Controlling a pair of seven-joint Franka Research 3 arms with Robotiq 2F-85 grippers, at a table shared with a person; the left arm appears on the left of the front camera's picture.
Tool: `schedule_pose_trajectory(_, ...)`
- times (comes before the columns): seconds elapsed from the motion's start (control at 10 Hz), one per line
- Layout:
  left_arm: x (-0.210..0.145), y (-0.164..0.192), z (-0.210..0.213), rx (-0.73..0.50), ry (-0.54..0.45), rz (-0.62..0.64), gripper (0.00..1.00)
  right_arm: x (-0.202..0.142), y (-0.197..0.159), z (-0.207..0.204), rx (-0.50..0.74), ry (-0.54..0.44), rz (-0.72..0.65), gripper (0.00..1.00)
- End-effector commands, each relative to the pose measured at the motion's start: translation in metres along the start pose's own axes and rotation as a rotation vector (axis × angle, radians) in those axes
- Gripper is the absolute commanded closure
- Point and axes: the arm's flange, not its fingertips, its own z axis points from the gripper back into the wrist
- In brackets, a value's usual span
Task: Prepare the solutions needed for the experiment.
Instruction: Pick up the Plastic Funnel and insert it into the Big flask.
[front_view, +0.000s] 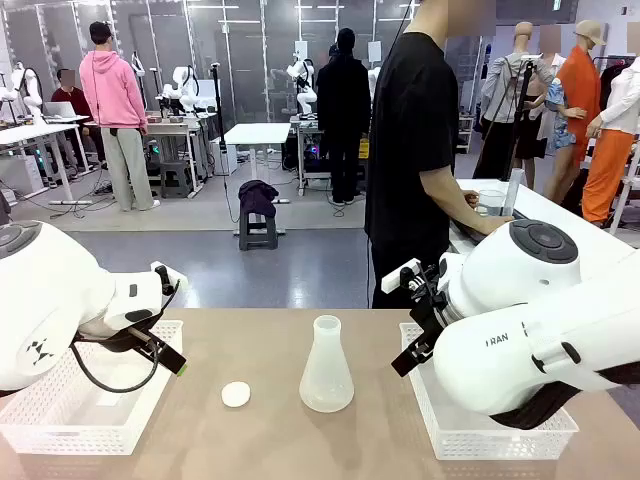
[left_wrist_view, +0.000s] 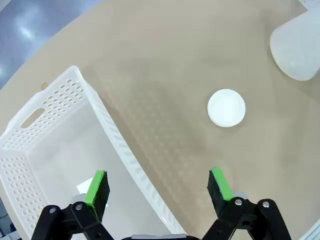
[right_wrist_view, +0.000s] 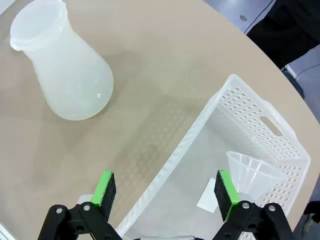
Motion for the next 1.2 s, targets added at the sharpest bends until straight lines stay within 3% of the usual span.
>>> schedule_pose_trajectory(0.0,0.0001,-0.0003,0.0,0.0,0.0,-0.001,0.0,0.0,0.0,0.0,0.0,0.0,0.0,0.0)
schedule_pose_trajectory(1.1,0.0001,-0.0003,0.0,0.0,0.0,-0.001,0.0,0.0,0.0,0.0,0.0,0.0,0.0,0.0)
